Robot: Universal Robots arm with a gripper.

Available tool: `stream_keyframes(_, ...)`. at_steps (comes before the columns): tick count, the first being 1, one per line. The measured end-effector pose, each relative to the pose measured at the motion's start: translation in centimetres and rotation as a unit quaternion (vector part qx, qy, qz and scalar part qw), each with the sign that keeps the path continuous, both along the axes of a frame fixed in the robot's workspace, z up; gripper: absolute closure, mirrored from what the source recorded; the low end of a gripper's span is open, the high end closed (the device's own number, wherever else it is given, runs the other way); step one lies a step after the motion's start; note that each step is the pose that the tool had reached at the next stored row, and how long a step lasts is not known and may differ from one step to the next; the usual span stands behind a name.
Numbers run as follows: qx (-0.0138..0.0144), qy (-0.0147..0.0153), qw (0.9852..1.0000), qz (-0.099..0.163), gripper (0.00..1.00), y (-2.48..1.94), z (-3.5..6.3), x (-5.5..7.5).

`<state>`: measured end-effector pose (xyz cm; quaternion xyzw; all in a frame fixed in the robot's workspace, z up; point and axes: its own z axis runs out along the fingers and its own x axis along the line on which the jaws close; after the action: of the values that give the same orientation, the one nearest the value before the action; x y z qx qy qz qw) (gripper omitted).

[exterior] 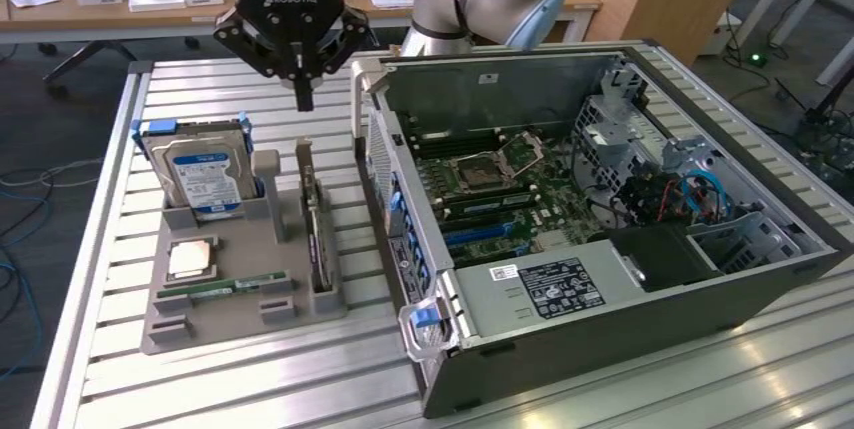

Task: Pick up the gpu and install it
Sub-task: 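Reach for the gpu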

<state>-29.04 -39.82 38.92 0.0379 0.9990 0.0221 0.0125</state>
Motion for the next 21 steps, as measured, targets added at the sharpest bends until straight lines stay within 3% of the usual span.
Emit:
stream_keyframes(13,0.0000,0.0001,1.0000,0.000,0.89,-0.01,-0.08,-0.9)
stream_keyframes(17,0.0000,0.0001,1.0000,0.000,0.89,-0.53,-0.08,-1.0)
stream_keyframes(21,0.0000,0.0001,1.0000,0.000,0.89,-1.38,-0.08,-1.0)
